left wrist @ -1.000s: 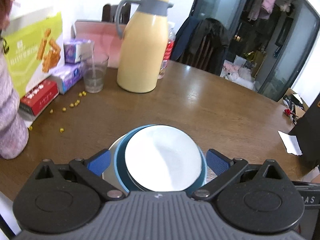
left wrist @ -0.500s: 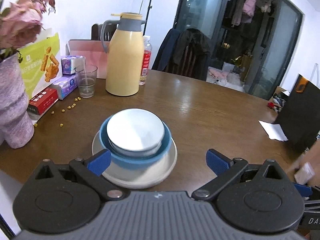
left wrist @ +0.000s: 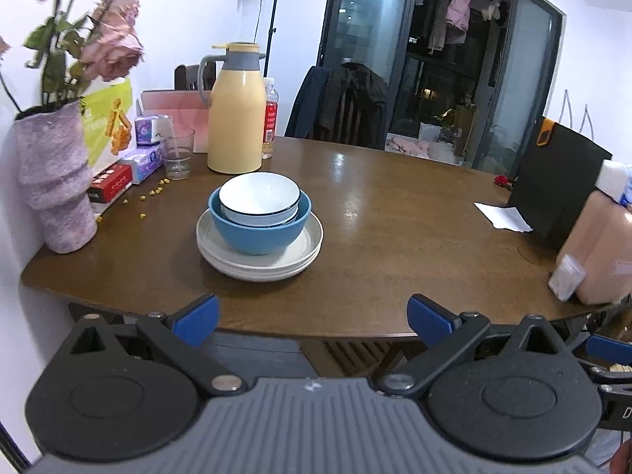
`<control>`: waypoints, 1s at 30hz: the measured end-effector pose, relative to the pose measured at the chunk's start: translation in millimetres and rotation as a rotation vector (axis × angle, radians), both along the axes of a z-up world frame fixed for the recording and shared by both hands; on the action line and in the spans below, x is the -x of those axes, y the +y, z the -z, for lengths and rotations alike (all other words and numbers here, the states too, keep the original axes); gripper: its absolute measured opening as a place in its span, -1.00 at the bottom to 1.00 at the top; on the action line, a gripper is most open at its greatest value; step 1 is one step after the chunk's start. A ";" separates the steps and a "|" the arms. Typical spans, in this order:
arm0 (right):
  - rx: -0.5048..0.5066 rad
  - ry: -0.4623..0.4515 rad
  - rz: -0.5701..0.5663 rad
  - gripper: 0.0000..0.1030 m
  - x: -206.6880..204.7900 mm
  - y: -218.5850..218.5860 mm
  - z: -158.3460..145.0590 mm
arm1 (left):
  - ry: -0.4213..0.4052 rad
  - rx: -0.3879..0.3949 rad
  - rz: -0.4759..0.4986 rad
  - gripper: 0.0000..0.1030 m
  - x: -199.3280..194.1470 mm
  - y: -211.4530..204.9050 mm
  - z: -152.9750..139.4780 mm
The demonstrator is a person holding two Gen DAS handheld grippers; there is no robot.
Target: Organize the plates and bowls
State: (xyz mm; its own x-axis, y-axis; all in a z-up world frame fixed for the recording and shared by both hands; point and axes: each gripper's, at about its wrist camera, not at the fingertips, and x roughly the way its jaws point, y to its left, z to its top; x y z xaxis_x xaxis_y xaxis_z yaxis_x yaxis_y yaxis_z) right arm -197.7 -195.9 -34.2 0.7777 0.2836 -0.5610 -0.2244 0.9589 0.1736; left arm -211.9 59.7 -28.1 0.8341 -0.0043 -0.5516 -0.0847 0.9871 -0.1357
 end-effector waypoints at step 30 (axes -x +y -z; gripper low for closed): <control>0.010 -0.116 -0.020 1.00 85.8 11.5 -18.5 | -0.074 -0.034 0.020 1.00 81.7 2.4 -8.5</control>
State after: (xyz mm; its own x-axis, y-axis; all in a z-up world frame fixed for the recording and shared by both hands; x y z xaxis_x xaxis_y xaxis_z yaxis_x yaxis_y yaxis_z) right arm -283.5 -184.4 -15.7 0.8321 0.2944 -0.4701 -0.2613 0.9556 0.1359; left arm -293.6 62.1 -19.6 0.8723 -0.0034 -0.4890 -0.0564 0.9926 -0.1075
